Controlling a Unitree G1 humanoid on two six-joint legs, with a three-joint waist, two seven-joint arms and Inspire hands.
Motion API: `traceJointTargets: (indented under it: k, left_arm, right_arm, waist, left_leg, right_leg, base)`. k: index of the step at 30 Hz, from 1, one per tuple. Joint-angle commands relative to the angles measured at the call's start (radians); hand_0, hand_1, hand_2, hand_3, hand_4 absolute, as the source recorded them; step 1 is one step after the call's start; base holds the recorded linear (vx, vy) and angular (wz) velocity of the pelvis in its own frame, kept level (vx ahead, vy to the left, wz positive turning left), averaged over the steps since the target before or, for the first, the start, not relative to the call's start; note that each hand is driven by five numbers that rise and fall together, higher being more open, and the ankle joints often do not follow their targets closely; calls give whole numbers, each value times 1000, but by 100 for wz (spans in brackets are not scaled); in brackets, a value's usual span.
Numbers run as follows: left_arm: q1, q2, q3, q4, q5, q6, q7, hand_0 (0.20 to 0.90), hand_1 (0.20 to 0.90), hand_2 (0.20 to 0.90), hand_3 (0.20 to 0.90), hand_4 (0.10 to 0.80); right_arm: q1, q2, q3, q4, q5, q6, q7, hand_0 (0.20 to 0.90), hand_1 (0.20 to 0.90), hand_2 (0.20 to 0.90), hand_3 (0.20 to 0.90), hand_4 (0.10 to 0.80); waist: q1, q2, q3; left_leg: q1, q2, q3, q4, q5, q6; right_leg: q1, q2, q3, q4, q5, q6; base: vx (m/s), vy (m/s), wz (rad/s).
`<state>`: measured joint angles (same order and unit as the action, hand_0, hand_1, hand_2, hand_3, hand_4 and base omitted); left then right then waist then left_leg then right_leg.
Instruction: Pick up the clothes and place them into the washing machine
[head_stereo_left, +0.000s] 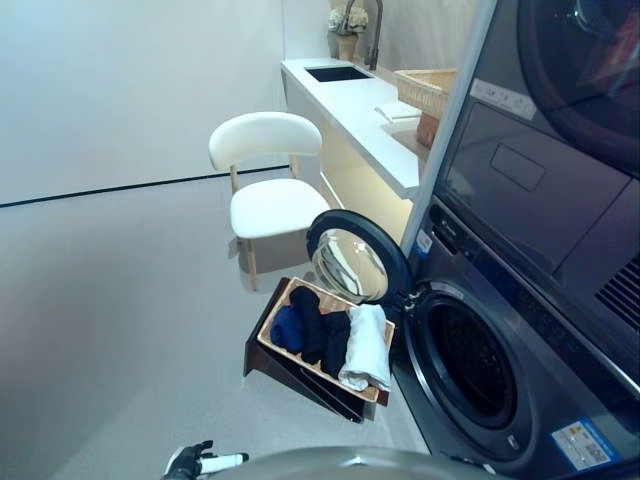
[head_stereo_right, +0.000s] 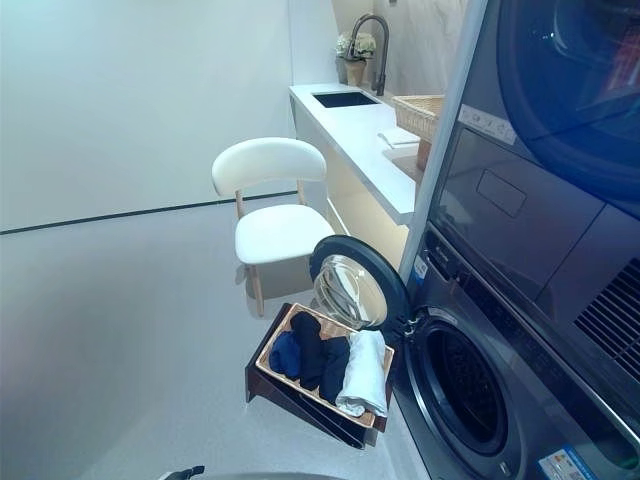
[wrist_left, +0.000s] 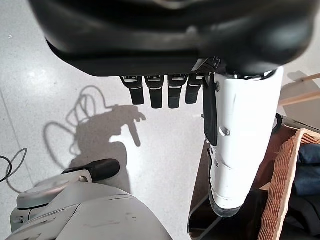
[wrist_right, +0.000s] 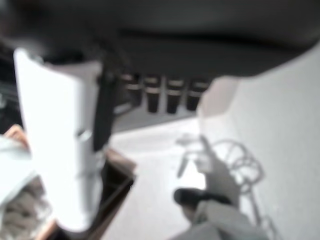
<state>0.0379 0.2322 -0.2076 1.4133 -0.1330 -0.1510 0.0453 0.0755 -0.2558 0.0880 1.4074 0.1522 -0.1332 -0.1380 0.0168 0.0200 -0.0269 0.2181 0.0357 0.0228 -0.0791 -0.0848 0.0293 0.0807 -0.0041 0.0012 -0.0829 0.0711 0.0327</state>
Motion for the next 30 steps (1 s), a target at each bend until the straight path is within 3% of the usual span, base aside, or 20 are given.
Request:
traceJointTargets:
  k: [1,20,27,30]
  left_arm:
    - [-58,27,37,17,12,-29,25,900,900,900,900,800]
    - [-54,27,41,22,10,-23,23,900,900,900,900,800]
    - [-70,43,52,21,-6,-21,33,900,900,900,900,800]
    - [-73,53,67,27,-9,-20,27,900,900,900,900,800]
  right_arm:
    - [-39,-31,1,40,-11,-40,-37,900,900,900,900,800]
    - [-38,-26,8,37,-10,-39,-36,900,900,900,900,800]
    - [-64,-28,14,25,4,-44,-38,900,900,900,900,800]
    - [-59,-25,17,27,9,-48,-35,900,900,900,900,800]
  waist:
    - [7,-38,-21]
    - [8,-38,-12]
    - [10,-43,30]
    - [13,-62,39]
  left_leg:
    - [-74,-70,-6,-8,25,-27]
    - [-64,-63,-8,-8,28,-29]
    - [-100,-29,-3,37,36,-27]
    - [-118,-1,-11,90,25,-44]
  right_leg:
    - [51,-26,-49,5,-58,38]
    - [51,-16,-55,18,-68,29]
    - [-46,19,-23,171,-121,-3]
    - [-56,47,-16,210,-148,-20]
  base:
    - [0,0,0]
    - [0,-4,0]
    - [-40,-97,-2]
    - [35,-187,5]
